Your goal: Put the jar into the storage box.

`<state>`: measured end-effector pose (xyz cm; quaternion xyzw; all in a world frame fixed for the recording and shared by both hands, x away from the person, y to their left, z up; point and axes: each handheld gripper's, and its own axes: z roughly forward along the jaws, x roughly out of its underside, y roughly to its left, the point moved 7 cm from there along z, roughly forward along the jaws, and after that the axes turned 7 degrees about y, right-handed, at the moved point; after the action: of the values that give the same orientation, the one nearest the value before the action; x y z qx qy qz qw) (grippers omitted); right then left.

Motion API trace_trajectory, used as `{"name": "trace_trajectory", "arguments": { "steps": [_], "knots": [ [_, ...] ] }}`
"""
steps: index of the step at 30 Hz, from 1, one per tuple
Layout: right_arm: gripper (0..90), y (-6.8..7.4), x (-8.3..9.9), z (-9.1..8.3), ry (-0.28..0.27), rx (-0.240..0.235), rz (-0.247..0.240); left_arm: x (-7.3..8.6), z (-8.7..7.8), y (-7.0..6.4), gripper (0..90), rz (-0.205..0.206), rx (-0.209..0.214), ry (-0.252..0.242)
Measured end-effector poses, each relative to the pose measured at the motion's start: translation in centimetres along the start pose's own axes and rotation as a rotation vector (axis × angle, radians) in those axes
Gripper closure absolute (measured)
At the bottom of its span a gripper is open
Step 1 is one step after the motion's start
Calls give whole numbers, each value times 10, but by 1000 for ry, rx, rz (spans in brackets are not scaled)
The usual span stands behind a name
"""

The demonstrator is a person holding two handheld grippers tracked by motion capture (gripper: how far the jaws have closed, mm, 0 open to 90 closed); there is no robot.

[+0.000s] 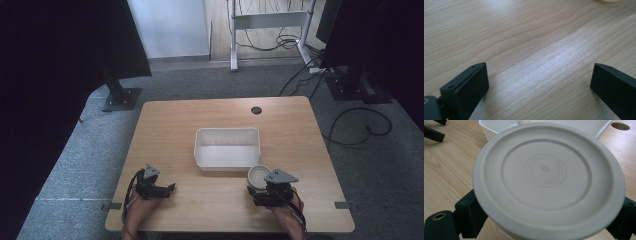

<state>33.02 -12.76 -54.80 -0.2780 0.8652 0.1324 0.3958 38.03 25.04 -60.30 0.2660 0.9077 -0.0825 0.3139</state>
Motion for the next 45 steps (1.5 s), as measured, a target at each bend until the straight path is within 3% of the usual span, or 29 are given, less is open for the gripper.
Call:
{"name": "trace_trajectory", "arguments": {
  "steps": [45],
  "knots": [
    [94,17,-51,29,-35,-18,-11,0,0,0,15,2,2,0]
  ]
}}
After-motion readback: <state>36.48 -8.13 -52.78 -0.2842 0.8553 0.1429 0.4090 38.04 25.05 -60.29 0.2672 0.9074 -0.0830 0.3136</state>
